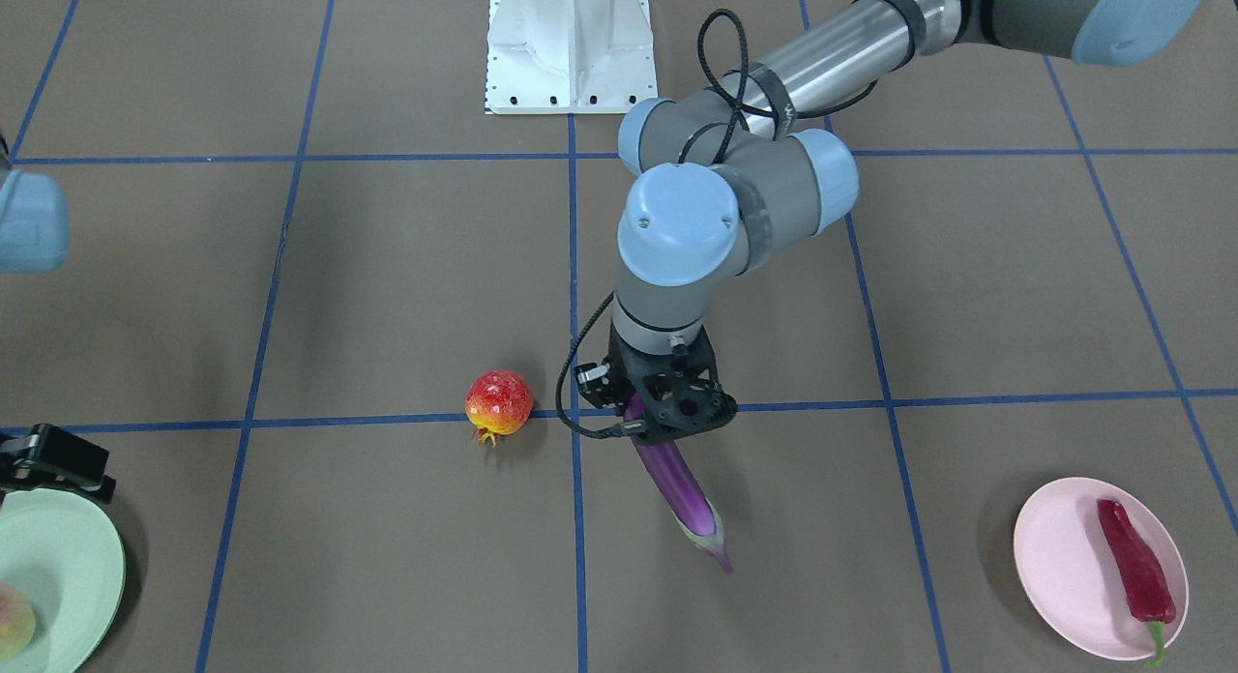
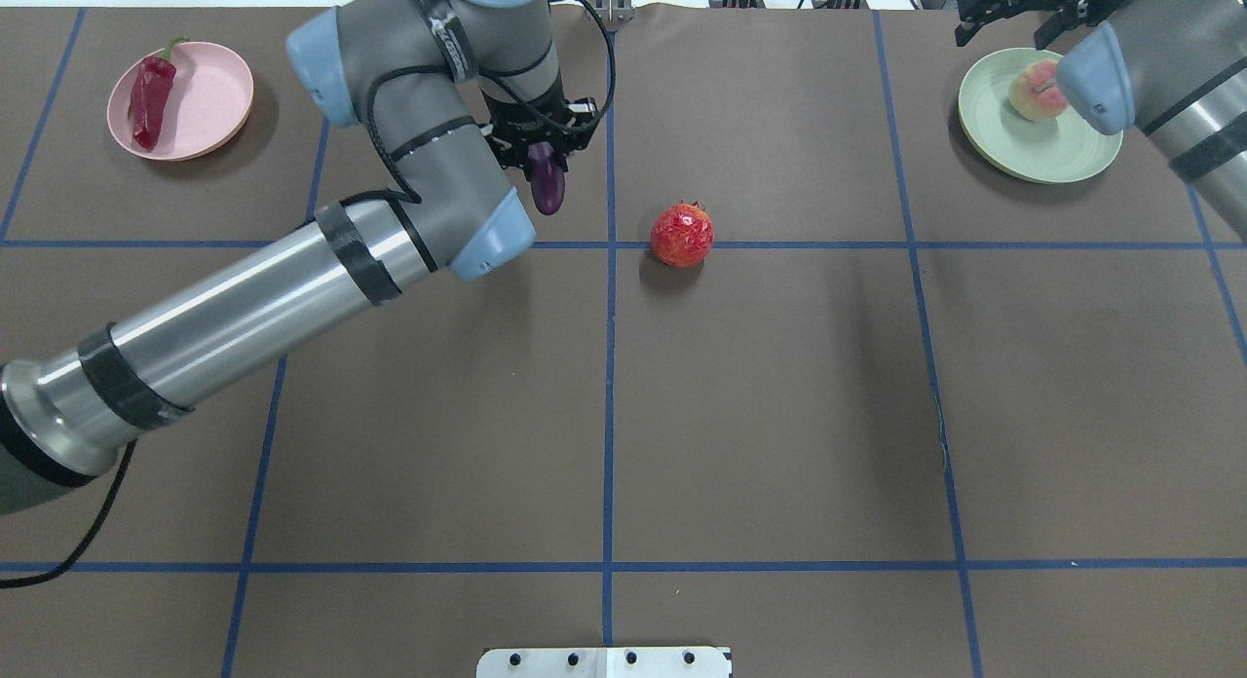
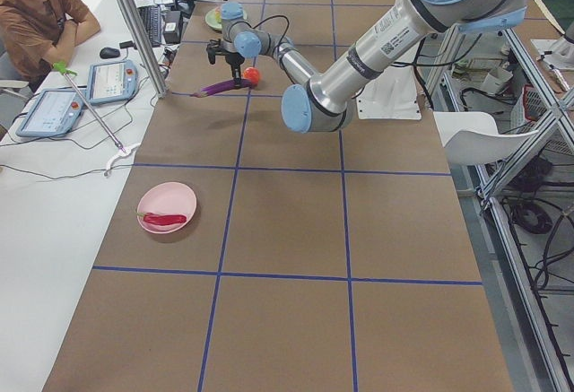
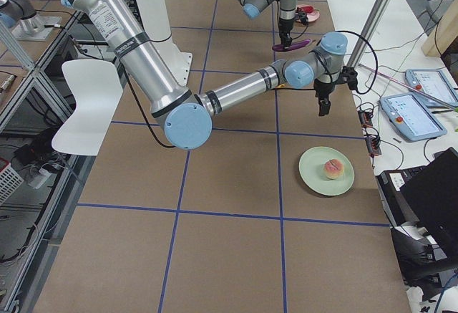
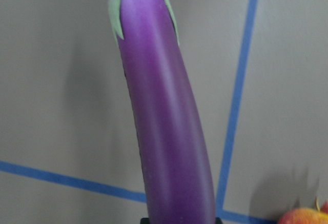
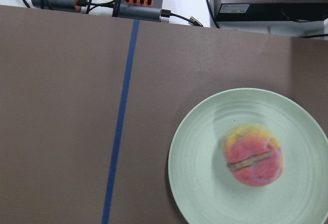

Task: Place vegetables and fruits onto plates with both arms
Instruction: 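Lift eggplant toward pink plate with left gripper while right reaches for pomegranate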

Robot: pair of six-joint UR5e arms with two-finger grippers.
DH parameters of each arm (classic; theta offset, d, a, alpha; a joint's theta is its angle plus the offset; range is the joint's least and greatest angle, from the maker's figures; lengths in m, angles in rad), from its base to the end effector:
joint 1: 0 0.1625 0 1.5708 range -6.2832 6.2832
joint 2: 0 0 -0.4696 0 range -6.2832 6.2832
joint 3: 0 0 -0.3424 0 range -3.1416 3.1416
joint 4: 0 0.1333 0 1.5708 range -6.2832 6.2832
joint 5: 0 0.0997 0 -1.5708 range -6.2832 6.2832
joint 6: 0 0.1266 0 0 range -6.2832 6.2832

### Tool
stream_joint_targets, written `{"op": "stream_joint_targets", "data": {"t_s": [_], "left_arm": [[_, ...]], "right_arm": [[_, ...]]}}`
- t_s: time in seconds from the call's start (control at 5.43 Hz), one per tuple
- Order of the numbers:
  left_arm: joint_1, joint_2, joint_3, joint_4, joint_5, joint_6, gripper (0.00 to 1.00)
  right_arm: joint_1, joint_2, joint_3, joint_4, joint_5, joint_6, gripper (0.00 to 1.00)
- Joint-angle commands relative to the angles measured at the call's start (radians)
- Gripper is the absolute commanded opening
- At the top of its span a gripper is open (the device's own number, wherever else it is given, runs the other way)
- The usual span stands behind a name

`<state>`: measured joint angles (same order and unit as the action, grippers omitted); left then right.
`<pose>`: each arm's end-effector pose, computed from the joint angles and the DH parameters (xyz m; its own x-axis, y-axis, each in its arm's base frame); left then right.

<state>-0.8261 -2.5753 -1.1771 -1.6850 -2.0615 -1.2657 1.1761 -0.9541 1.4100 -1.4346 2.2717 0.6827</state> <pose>0.5053 -0.6569 0.2355 0.6151 -0.2764 -0.7385 0.2642 0.9547 -0.1372 -0.2275 -0.6806 0.4195 0.6413 -0.0026 0.7673 -0.1102 0.9893 0.0954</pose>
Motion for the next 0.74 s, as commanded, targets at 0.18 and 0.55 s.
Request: {"op": "stream_joint_targets", "data": {"t_s": [0.18,0.55], "left_arm": [[-0.241,0.06,0.095,0.001,-0.059,0.222,0.0],[-0.348,0.067,0.221,-0.01,-0.057,0.432,0.0]], "right_arm": [[-0.249,0.089,0.03,0.017,-0.149,0.355,1.0],[-0.329,0.153,-0.012,0.034,-0.187,0.46,1.0]]}}
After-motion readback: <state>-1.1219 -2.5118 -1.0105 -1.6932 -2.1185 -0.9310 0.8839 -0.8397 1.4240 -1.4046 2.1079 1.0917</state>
